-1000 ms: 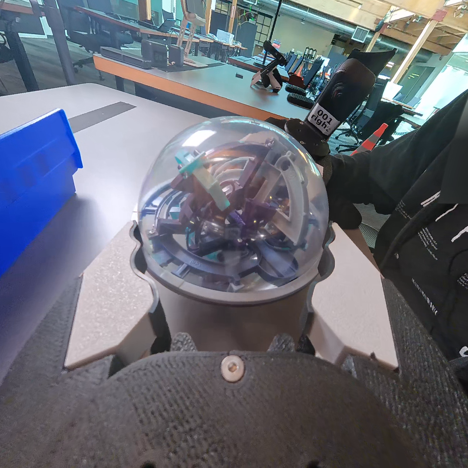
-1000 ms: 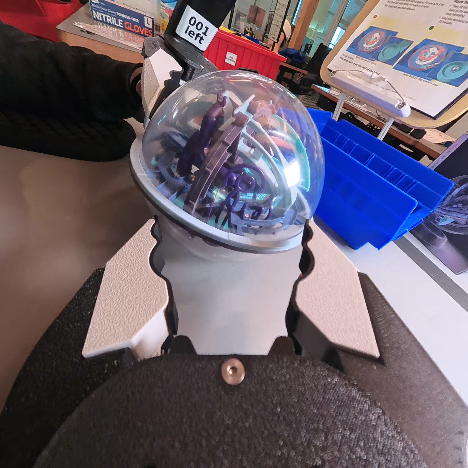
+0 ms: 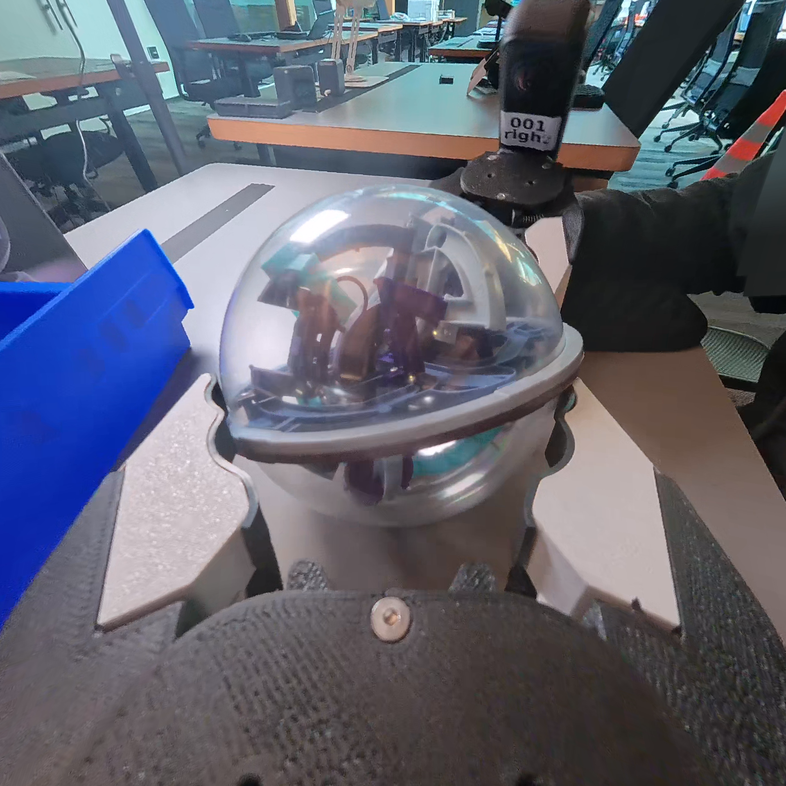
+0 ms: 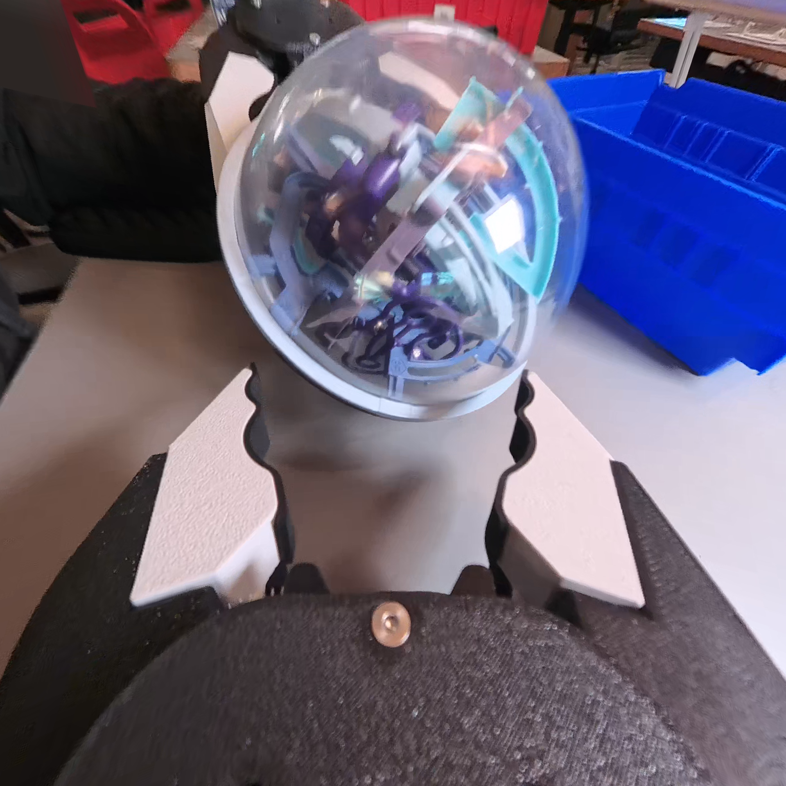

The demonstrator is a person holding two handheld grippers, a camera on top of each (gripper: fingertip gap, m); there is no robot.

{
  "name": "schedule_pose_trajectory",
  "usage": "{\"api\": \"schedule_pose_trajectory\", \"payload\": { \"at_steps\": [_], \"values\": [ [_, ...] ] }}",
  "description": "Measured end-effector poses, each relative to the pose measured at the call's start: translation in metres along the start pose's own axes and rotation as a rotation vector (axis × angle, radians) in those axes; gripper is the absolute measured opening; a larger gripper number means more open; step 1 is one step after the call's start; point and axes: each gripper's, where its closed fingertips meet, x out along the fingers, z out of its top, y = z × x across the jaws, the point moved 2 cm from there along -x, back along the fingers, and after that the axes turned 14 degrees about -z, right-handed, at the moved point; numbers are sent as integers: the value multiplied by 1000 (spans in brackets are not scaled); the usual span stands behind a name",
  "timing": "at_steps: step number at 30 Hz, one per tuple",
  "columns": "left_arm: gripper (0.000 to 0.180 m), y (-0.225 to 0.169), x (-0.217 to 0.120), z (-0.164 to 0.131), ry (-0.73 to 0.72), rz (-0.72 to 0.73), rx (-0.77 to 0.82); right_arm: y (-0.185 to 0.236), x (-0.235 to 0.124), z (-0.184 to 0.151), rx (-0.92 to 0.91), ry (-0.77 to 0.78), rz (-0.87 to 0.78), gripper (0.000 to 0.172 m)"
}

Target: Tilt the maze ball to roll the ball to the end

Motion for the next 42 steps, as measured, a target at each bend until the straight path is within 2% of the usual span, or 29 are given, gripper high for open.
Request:
{"api": "schedule_pose_trajectory", "payload": {
  "at_steps": [3, 7, 11, 13, 15, 17, 19, 21, 22, 23, 25, 27, 32, 36, 42],
  "values": [
    [147, -6, 2, 6, 9, -7, 70, -6, -11, 16, 114, -50, 71, 123],
    [145, -14, 7, 10, 44, -22, 200, -13, -12, 30, 171, -97, 102, 128],
    [143, -23, 14, 15, 77, -18, 333, -6, -3, 29, 178, -100, 158, 129],
    [142, -22, 12, 15, 84, 0, 352, -5, -2, 28, 164, -109, 146, 128],
    [142, -19, 5, 14, 72, 10, 288, -7, -5, 28, 153, -129, 126, 122],
    [152, -16, -8, 14, 19, -12, 133, -7, -6, 27, 125, -147, 97, 115],
    [150, -11, -21, 13, -46, -29, -63, -6, -5, 22, 78, -132, 60, 114],
    [147, -12, -22, 5, -57, -75, -289, -4, -2, 15, 27, -104, 27, 113],
    [146, -17, -17, 5, -78, -110, -346, -2, 0, 12, 0, -93, 12, 113],
    [148, -16, -13, 4, -81, -81, -346, 0, 1, 11, -25, -87, -2, 113],
    [148, -14, -7, -3, 13, -22, -253, 4, 3, 9, -79, -79, -31, 112],
    [151, -14, -5, -3, 41, -26, -185, 6, 4, 8, -121, -62, -52, 111],
    [150, -15, -15, -6, 31, -150, -43, 6, -6, 20, -47, -140, 9, 101],
    [149, -12, -15, -5, 9, -249, 7, -3, -5, 28, 28, -149, 71, 127],
    [148, -8, -13, -5, 28, -330, 57, -12, 8, 21, 134, -81, 254, 137]
  ]
}}
